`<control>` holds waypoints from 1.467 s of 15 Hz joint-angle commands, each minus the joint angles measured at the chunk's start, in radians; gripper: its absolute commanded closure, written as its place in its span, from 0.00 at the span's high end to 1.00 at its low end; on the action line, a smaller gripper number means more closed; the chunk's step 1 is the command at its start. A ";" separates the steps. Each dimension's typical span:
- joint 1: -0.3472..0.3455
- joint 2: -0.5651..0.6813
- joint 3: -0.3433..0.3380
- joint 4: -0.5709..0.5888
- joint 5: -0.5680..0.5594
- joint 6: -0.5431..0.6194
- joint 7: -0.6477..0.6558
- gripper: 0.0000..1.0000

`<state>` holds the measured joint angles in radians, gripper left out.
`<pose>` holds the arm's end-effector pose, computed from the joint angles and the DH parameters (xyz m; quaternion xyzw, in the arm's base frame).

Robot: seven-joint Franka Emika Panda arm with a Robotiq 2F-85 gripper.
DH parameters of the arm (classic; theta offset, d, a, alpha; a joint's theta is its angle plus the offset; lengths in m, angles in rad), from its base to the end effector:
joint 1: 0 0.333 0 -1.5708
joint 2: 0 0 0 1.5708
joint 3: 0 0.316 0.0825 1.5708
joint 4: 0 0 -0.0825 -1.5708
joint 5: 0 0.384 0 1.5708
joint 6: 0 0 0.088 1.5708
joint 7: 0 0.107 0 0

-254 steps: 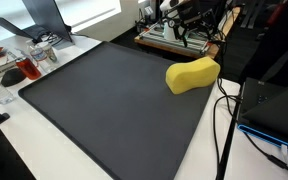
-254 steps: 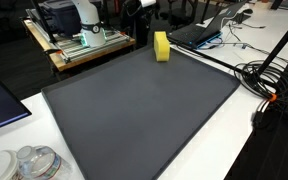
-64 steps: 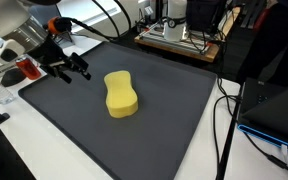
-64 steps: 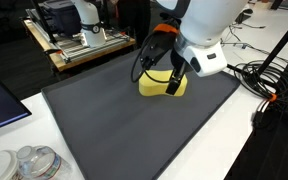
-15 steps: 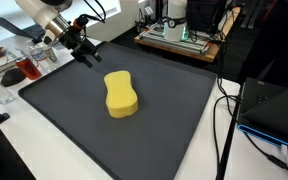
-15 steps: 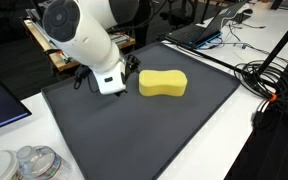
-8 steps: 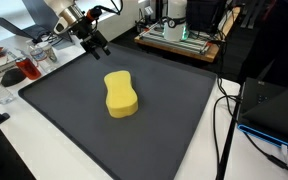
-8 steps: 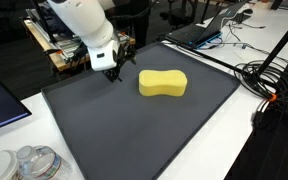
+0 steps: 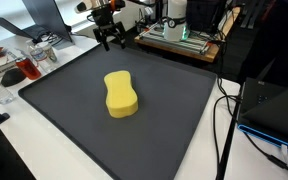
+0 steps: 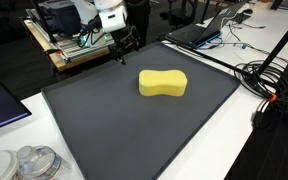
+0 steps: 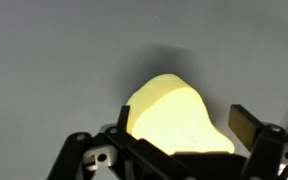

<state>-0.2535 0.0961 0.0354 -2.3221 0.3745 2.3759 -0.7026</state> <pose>0.5011 -0.1070 0.2963 -0.9862 -0.1026 -0.0380 0.1238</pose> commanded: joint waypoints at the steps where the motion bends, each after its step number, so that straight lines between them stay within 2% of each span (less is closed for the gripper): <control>1: 0.122 -0.219 -0.001 -0.235 -0.105 0.140 0.042 1.00; 2: 0.158 -0.263 0.009 -0.275 -0.136 0.156 0.053 1.00; 3: 0.149 -0.140 -0.035 -0.155 -0.086 0.103 0.027 1.00; 6: 0.210 -0.235 -0.031 -0.244 -0.124 0.136 0.059 1.00; 8: 0.209 -0.247 -0.036 -0.254 -0.128 0.136 0.059 1.00; 10: 0.241 -0.252 -0.016 -0.251 -0.143 0.165 0.105 1.00; 14: 0.317 -0.293 0.033 -0.270 -0.190 0.182 0.247 1.00; 17: 0.360 -0.295 0.085 -0.253 -0.289 0.207 0.395 1.00; 19: 0.371 -0.278 0.122 -0.208 -0.371 0.178 0.513 1.00; 22: 0.386 -0.240 0.181 -0.104 -0.483 0.067 0.696 1.00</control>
<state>0.1224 -0.1748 0.1737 -2.5223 -0.0077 2.5447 -0.1656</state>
